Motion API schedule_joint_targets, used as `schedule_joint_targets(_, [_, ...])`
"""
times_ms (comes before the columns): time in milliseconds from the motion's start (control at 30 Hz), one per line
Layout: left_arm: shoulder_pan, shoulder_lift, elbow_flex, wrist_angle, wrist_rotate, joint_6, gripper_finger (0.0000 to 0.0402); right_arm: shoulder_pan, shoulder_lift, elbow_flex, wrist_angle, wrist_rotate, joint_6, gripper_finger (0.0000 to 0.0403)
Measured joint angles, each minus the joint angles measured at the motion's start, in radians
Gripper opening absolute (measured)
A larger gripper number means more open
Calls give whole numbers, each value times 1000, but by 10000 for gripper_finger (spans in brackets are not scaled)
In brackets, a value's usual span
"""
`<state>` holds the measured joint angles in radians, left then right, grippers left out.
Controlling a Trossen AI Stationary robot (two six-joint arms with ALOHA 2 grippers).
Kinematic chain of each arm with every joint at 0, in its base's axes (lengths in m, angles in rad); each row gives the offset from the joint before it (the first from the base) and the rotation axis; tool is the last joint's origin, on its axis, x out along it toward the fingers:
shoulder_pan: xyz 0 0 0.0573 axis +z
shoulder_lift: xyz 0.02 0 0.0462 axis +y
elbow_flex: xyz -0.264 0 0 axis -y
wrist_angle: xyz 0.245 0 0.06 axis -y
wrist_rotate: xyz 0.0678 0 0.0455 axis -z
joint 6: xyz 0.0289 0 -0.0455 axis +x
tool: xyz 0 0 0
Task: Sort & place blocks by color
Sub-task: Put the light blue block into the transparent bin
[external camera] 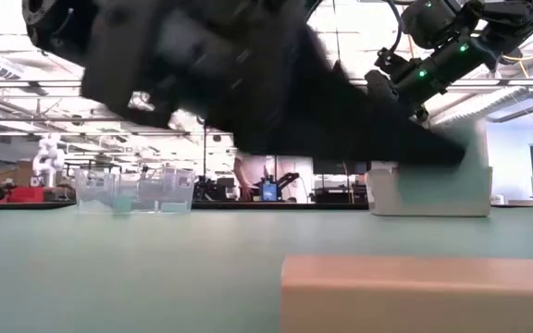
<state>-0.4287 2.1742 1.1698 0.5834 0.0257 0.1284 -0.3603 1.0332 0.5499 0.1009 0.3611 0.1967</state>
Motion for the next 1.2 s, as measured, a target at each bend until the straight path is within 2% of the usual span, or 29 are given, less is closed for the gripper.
schedule_joint_targets(133, [21,-2,1,69,-2,-3,134,0,0,0,0,0,0,270])
schedule_joint_targets(267, [40,-46,-1,14,-7,3,134,0,0,0,0,0,0,270])
schedule_joint_targets(533, [76,-287,-1,-328,-114,107,134,0,0,0,0,0,0,270])
schedule_joint_targets(667, [113,-393,1,-444,-200,115,134,0,0,0,0,0,0,270])
schedule_joint_targets(900, [178,-531,0,-513,-372,86,134,0,0,0,0,0,0,270])
schedule_joint_targets(1100, [206,-580,0,-453,-579,63,134,0,0,0,0,0,0,270])
schedule_joint_targets(1200, [208,-605,0,-435,-641,52,134,0,0,0,0,0,0,270])
